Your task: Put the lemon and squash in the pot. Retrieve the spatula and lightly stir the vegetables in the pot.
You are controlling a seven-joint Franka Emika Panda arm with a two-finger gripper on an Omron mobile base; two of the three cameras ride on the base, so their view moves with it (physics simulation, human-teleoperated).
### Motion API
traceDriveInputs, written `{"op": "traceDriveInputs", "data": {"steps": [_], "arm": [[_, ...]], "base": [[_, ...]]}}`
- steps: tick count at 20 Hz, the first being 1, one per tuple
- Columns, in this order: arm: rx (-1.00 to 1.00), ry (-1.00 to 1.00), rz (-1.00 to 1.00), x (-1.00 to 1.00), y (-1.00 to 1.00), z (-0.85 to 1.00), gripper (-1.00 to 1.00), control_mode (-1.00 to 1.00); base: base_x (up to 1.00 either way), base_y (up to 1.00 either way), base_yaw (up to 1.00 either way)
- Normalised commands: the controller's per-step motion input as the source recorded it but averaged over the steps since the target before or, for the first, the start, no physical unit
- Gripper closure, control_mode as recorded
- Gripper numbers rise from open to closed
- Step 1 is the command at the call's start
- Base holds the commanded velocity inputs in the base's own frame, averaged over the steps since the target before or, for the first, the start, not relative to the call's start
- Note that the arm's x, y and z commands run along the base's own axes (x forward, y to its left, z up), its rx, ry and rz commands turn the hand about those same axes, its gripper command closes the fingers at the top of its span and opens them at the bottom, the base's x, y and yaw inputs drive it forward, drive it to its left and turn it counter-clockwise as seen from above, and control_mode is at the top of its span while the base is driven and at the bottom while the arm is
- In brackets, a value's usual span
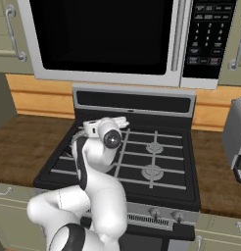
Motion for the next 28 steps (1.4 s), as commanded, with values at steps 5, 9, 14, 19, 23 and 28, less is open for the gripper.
{"op": "traceDriveInputs", "data": {"steps": [5,9,14,19,23,28], "arm": [[-0.01,0.01,-0.03,-0.02,0.03,0.20,1.00,-1.00],[0.00,0.10,0.00,-0.01,-0.06,0.68,1.00,-1.00],[-0.01,0.12,0.00,-0.01,-0.27,0.45,1.00,-1.00],[-0.01,0.10,0.00,-0.05,-0.32,0.11,1.00,-1.00],[0.00,0.00,0.00,-0.20,-0.09,0.00,1.00,-1.00],[0.00,0.00,0.00,-0.19,0.01,-0.14,1.00,-1.00]], "base": [[0.00,0.00,0.00],[0.00,0.00,0.00],[0.00,0.00,0.00],[0.00,0.00,0.00],[0.00,0.00,0.00],[0.00,0.00,0.00]]}}
